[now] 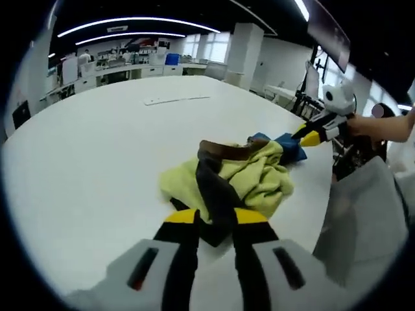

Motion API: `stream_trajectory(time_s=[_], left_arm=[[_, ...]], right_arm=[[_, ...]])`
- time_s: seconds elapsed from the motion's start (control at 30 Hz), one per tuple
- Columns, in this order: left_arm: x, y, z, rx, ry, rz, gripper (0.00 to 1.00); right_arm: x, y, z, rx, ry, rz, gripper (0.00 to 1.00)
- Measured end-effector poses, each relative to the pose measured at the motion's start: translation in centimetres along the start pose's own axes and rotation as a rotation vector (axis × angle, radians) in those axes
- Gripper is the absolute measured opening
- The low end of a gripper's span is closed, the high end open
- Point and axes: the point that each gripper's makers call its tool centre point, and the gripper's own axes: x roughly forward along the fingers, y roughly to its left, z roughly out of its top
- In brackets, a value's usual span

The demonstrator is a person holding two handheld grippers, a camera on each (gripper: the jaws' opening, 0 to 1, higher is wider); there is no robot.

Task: Fold the garment on the visible template until the final outline fits inside the template.

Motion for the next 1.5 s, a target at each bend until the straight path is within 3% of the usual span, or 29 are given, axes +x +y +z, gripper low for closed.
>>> stream_trajectory(time_s=[0.2,0.53,0.7,0.9,1.13,1.5], left_arm=[[0.9,0.1,-0.8,-0.028,0.021,-0.021,0.17],[0.9,-0.5,-0.9,-0.067,0.016,-0.032,0.09],[0.6,-0.2,-0.9,-0.070,0.009,-0.024,0.00],[-0.2,-0.1,0.0,-0.019,-0.001,-0.006,0.00],[-1.8,1.0,3.1,-0.006,-0.061,0.032,0.00],[-6.4,3.0,11.2,0.055,-0.214,0.114,0.00]], right_arm=[[1.1,0.6,-0.7,0.021,0.040,0.035,0.12],[0.4,1.1,-1.4,0.062,0.018,0.035,0.00],[0.0,0.7,-1.9,0.104,0.011,0.026,0.00],[-0.6,0.5,-1.1,0.111,-0.025,0.021,0.00],[-2.2,-0.6,1.4,0.092,-0.097,-0.019,0.00],[-7.4,-2.9,8.1,0.035,-0.254,-0.097,0.00]])
